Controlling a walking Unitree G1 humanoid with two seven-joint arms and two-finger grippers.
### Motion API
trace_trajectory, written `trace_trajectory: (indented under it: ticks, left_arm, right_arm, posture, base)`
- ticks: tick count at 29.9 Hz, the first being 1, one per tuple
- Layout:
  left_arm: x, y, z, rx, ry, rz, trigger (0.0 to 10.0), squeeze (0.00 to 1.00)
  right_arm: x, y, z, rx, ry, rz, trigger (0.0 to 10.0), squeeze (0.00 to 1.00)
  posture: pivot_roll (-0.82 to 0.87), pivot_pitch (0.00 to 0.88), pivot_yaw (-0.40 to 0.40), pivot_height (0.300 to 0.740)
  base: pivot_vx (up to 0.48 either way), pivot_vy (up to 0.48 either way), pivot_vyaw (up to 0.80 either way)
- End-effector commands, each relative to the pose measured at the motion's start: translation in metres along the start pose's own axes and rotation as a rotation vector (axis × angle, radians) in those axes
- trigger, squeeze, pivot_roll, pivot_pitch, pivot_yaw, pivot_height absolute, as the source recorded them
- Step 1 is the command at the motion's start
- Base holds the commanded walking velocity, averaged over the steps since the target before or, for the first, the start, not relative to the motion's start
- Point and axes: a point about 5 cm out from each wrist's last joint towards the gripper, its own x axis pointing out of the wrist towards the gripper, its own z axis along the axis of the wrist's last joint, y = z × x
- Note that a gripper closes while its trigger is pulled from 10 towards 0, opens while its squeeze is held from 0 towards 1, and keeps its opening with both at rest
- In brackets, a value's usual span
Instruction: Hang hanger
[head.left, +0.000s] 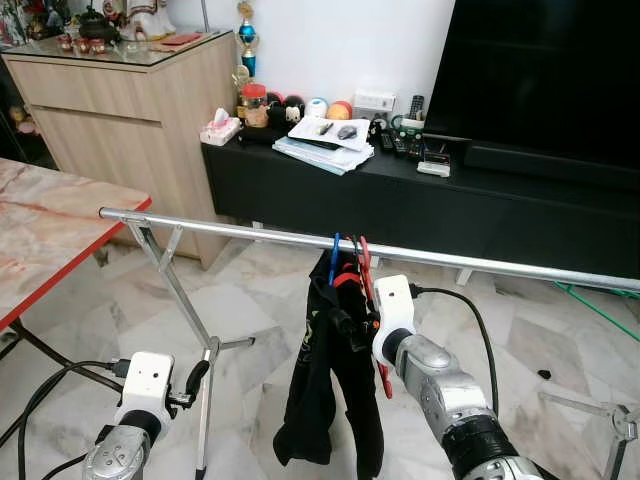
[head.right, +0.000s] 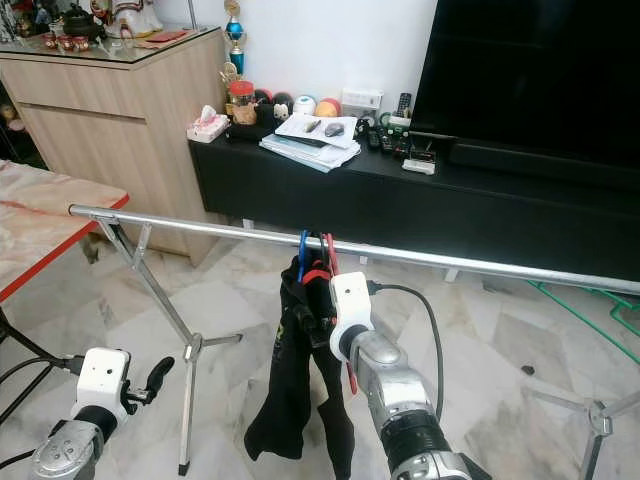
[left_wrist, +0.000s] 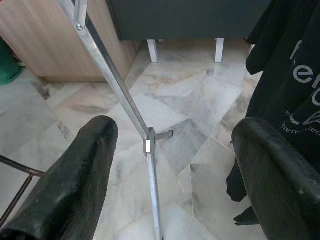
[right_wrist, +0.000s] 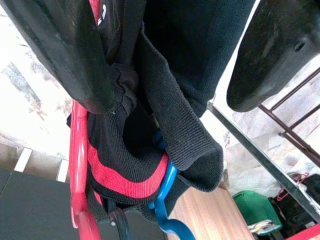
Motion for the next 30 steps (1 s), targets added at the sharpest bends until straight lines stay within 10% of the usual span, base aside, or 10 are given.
trace_trajectory:
  ticks: [1,3,9,10,11,13,15,16,30]
  left_arm:
    - [0.0,-0.001,-0.001,-0.003,0.013,-0.005,10.0,0.0]
    - [0.0,-0.001,-0.001,-0.004,0.014,-0.004,10.0,0.0]
    - [0.0,-0.001,-0.001,-0.004,0.014,-0.003,10.0,0.0]
    - [0.0,-0.001,-0.001,-0.004,0.013,-0.003,10.0,0.0]
    - [0.0,-0.001,-0.001,-0.004,0.013,-0.003,10.0,0.0]
    - [0.001,-0.001,0.0,-0.004,0.013,-0.003,10.0,0.0]
    - [0.001,0.0,0.0,-0.003,0.013,-0.003,10.0,0.0]
    - [0.001,0.0,0.0,-0.002,0.013,-0.003,10.0,0.0]
    - [0.002,-0.001,-0.001,-0.002,0.02,-0.009,10.0,0.0]
  right_arm:
    - [0.002,-0.001,0.005,-0.002,-0.009,-0.006,0.0,0.0]
    - [0.003,-0.002,0.005,-0.003,-0.004,-0.015,10.0,0.0]
    - [0.005,-0.003,0.006,-0.001,-0.001,-0.024,10.0,0.0]
    - [0.006,-0.004,0.008,0.004,-0.008,-0.025,6.5,0.0]
    - [0.007,-0.004,0.009,0.008,-0.014,-0.023,0.6,0.0]
    - [0.007,-0.003,0.01,0.01,-0.019,-0.02,0.0,0.0]
    - [0.008,-0.003,0.01,0.006,-0.015,-0.022,0.0,0.0]
    - [0.008,-0.004,0.011,0.003,-0.012,-0.028,10.0,0.0]
    - [0.008,-0.011,0.007,-0.002,-0.003,-0.065,10.0,0.0]
  posture:
    - [0.12,0.038,0.001,0.74]
    - [0.12,0.039,0.001,0.74]
    - [0.12,0.039,0.001,0.74]
    - [0.12,0.037,0.002,0.74]
    - [0.12,0.037,0.001,0.74]
    - [0.12,0.038,0.002,0.74]
    - [0.12,0.039,0.002,0.74]
    - [0.12,0.039,0.002,0.74]
    - [0.12,0.037,0.004,0.74]
  base:
    - [0.0,0.0,0.0]
    - [0.0,0.0,0.0]
    - [0.0,0.0,0.0]
    - [0.0,0.0,0.0]
    - [0.0,0.0,0.0]
    - [0.0,0.0,0.0]
    - [0.0,0.0,0.0]
    - [0.0,0.0,0.0]
    - [0.0,0.0,0.0]
